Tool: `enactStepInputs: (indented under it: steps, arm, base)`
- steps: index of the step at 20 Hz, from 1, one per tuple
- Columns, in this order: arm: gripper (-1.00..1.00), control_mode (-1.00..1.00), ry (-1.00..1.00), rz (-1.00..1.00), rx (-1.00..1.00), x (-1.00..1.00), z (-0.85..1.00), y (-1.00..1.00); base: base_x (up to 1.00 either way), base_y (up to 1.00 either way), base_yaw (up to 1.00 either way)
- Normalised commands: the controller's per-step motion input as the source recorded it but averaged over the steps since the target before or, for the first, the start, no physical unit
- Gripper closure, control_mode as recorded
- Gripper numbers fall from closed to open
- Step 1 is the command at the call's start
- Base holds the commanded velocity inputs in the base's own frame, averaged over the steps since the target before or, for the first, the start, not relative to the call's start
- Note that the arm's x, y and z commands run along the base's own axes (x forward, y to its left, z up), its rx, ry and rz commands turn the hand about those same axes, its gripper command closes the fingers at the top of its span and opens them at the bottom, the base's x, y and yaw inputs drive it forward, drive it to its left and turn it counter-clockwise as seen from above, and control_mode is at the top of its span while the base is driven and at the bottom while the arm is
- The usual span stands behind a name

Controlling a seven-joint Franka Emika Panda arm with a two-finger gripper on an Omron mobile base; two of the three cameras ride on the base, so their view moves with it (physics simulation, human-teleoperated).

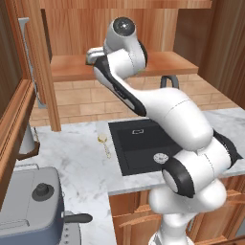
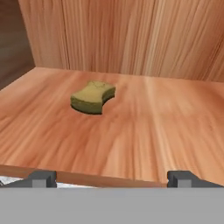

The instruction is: Locate and retrieve the sponge and dish brush from the cabinet. Place them next to the sink.

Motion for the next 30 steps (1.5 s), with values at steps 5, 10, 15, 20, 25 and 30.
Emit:
enactStepInputs:
  steps: [5, 10, 15, 20, 25, 30]
  arm:
    - [-1.0, -1.0, -0.07, 0.11, 0.0, 0.33, -0.08, 0.0]
    - [-1.0, -1.0, -0.13, 0.11, 0.0, 0.24, -0.15, 0.0]
    - [-1.0, -1.0, -0.06, 0.09, 0.0, 0.19, -0.03, 0.0]
    - [-1.0, -1.0, 0.04, 0.01, 0.0, 0.1, 0.01, 0.0]
    - [-1.0, -1.0, 0.0, 0.0, 0.0, 0.0, -0.02, 0.0]
    - [-1.0, -1.0, 0.0, 0.0, 0.0, 0.06, -0.19, 0.0]
  base:
    - [0.0, 0.0, 0.0]
    - [0.0, 0.0, 0.0]
    - [0.0, 0.0, 0.0]
    - [0.0, 0.0, 0.0]
    - [0.0, 0.0, 0.0]
    - [0.0, 0.0, 0.0]
